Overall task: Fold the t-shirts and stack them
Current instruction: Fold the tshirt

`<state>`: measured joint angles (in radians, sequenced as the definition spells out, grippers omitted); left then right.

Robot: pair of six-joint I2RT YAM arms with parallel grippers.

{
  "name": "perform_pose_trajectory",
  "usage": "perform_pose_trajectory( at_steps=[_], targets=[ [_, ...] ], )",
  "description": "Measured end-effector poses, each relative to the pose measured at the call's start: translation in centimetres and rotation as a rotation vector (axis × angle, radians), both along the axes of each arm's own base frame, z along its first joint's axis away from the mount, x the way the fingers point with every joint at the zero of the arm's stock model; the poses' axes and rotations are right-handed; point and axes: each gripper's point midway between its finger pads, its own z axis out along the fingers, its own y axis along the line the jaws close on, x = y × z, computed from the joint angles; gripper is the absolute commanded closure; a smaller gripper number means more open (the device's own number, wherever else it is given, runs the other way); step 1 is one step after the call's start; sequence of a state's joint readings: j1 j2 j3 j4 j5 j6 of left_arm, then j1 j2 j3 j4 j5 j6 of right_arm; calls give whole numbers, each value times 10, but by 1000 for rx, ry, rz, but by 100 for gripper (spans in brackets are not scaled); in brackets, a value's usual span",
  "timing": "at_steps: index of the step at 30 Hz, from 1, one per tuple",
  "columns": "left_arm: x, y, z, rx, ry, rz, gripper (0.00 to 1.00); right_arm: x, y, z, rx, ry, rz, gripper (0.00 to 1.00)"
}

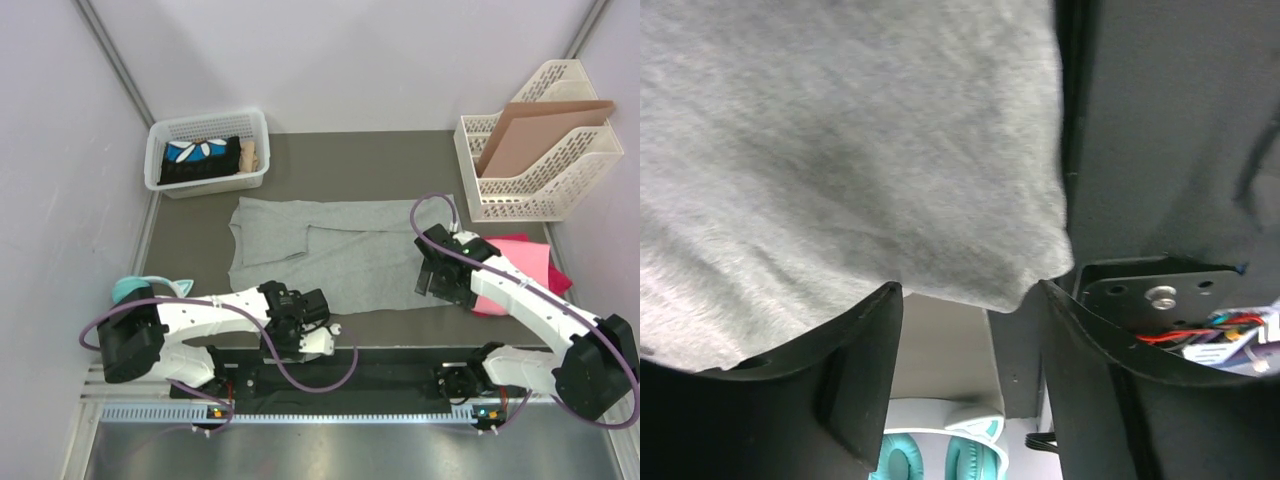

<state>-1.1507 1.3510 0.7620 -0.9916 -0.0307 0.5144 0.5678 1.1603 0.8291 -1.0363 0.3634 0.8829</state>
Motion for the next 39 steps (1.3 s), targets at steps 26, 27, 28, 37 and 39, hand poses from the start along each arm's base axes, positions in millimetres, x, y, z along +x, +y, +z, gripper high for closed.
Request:
perform_pose_trajectory(
  at_steps=[26,27,28,37,39],
  targets=[
    [-10,-8,-26,105,33,-38,100,-2,-1,-7,-18,34,0,20],
    [-9,-8,-25,105,22,-37,100,-2,-1,-7,-18,34,0,20],
    [-7,-8,-24,103,12,-36,100,-2,-1,-7,-18,33,0,20],
    [47,2,30,-73,-130,104,100,-1,-1,-7,-17,30,-1,19],
    [72,12,49,-111,-194,172,100,-1,-1,-7,-18,31,-1,17]
  ],
)
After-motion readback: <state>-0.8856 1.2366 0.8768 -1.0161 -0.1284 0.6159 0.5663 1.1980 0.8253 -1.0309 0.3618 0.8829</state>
